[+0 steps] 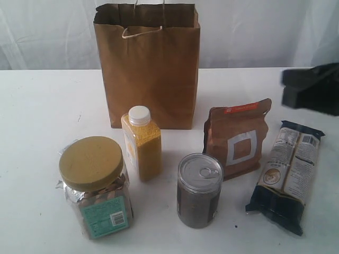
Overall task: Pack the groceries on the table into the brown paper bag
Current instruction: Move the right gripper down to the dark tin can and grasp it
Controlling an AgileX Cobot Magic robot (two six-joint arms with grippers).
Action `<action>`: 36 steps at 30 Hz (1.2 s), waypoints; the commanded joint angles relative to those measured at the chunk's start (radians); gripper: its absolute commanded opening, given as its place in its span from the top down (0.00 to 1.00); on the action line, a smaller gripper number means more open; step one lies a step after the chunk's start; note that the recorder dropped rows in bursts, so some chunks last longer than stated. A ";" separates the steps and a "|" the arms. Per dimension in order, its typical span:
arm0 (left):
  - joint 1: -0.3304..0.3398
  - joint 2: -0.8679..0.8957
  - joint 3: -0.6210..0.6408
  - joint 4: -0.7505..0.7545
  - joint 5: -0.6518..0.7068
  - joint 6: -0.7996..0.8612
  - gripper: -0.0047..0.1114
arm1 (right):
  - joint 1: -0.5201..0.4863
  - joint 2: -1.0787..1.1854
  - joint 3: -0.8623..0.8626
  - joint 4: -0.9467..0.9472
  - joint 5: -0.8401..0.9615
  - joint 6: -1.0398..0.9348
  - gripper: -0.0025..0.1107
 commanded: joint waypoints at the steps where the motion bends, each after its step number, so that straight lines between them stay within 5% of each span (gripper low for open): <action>1: 0.005 -0.008 0.007 -0.019 0.018 0.008 0.96 | 0.012 0.084 0.007 -0.254 -0.482 0.207 0.98; 4: 0.005 -0.008 0.009 -0.019 0.037 0.008 0.96 | 0.037 0.116 0.042 -0.254 -0.539 0.205 0.98; 10: 0.005 -0.008 0.028 -0.019 0.114 0.008 0.96 | 0.155 0.113 0.195 -0.254 -0.373 0.020 0.98; 18: 0.005 -0.122 -0.044 0.001 0.137 0.008 0.96 | 0.402 -0.006 0.313 -0.254 0.191 0.014 0.98; 26: 0.005 -0.295 -0.059 0.024 0.204 -0.003 0.96 | 0.466 0.024 0.318 -0.254 0.227 -0.020 0.97; 30: 0.005 -0.297 -0.057 0.022 0.204 -0.003 0.96 | 0.466 0.074 0.318 -0.251 0.184 -0.020 0.75; 36: 0.005 -0.297 -0.057 0.022 0.204 -0.003 0.96 | 0.466 0.151 0.314 -0.164 0.178 -0.023 0.06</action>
